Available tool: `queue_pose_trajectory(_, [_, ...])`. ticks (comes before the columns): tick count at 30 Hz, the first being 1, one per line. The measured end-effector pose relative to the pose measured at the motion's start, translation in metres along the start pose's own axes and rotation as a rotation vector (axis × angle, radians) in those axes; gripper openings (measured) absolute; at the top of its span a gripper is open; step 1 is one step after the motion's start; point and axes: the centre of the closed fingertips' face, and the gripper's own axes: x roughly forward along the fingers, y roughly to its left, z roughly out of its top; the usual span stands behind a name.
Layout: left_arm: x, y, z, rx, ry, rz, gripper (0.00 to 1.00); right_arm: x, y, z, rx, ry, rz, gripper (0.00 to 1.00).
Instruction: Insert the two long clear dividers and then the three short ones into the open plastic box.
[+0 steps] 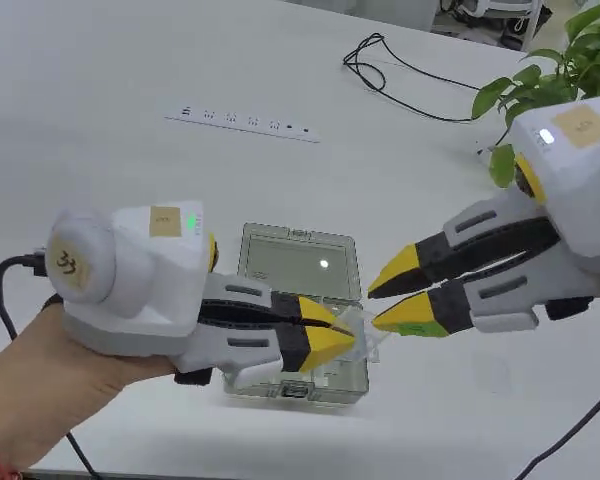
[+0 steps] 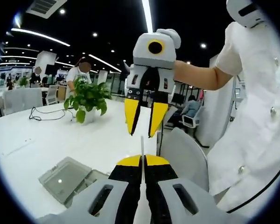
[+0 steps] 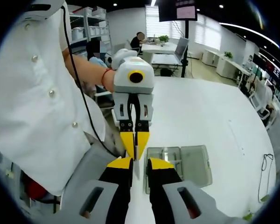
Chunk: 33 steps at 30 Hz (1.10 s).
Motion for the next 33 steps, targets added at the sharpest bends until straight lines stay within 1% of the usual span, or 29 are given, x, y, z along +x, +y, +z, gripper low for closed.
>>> queue_pose_trajectory(4, [-0.001,-0.004,0.002,0.029,0.002,-0.012,0.00,0.003,0.006,0.000,-0.013,0.010,0.039,0.10])
queue_pose_trajectory(8, [-0.001,-0.004,0.001,0.029,0.003,-0.012,0.00,0.006,0.010,-0.001,-0.016,0.016,0.057,0.08])
queue_pose_trajectory(12, [-0.002,-0.006,0.004,0.033,-0.010,-0.018,0.00,0.008,0.013,-0.004,-0.023,0.023,0.072,0.07])
queue_pose_trajectory(15, [-0.002,-0.007,0.004,0.041,-0.007,-0.020,0.00,0.008,0.015,-0.003,-0.025,0.026,0.082,0.06])
queue_pose_trajectory(21, [-0.002,-0.011,0.005,0.047,-0.010,-0.033,0.00,0.010,0.018,-0.005,-0.030,0.035,0.098,0.03])
queue_pose_trajectory(33, [-0.005,-0.009,0.002,0.052,-0.005,-0.025,0.00,0.013,0.017,-0.003,-0.033,0.040,0.099,0.03])
